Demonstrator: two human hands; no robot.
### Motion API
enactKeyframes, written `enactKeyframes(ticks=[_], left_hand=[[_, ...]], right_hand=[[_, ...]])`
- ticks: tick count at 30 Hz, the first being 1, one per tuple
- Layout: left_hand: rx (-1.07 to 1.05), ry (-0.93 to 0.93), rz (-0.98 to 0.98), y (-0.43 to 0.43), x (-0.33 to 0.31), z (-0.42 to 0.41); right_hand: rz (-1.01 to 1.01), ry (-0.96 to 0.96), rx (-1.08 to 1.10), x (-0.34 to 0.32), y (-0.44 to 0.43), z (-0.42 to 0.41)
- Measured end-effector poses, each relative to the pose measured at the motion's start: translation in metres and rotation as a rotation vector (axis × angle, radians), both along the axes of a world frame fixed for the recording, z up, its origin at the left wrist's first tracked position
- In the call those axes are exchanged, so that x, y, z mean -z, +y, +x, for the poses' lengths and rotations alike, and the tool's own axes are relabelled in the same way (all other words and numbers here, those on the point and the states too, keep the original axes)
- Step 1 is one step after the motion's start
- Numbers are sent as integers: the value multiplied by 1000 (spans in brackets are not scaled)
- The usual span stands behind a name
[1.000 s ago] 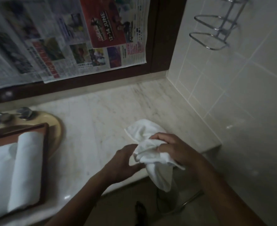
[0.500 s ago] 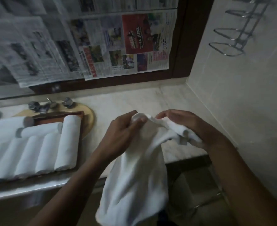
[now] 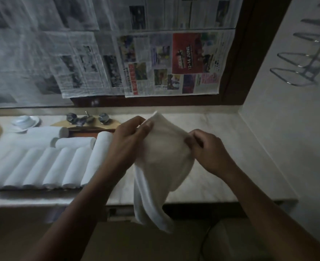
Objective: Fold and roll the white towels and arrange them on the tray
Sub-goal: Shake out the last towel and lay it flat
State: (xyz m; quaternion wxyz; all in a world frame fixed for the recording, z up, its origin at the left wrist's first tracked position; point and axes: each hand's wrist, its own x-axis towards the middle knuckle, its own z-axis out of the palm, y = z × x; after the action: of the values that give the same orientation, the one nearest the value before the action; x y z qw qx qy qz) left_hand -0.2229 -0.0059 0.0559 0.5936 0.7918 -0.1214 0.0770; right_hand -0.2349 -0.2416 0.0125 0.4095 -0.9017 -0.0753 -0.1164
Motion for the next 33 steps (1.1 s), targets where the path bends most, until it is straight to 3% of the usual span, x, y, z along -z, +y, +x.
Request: enactKeyframes(ticks=[6, 11, 14, 17, 22, 26, 28, 31, 33], left_hand=[[172, 67, 120, 0, 6, 10], [-35, 61, -161, 27, 10, 33], [-60, 68, -198, 51, 26, 40], [-138, 94, -195, 74, 47, 43], [-196, 121, 0, 84, 72, 51], [-322, 57, 397, 73, 76, 54], [-203, 25, 474, 58, 70, 42], [260, 92, 450, 15, 60, 5], [332, 6, 435, -17, 66, -13]], right_hand=[[141, -123, -163, -22, 10, 22], [-24, 155, -302, -32, -25, 35], [-171, 293, -275, -27, -58, 38], [-124, 353, -204, -21, -85, 31], [93, 419, -186, -12, -87, 17], [347, 387, -225, -29, -62, 10], [406, 357, -262, -39, -42, 7], [504, 347, -327, -43, -4, 9], [527, 350, -372, -46, 21, 10]])
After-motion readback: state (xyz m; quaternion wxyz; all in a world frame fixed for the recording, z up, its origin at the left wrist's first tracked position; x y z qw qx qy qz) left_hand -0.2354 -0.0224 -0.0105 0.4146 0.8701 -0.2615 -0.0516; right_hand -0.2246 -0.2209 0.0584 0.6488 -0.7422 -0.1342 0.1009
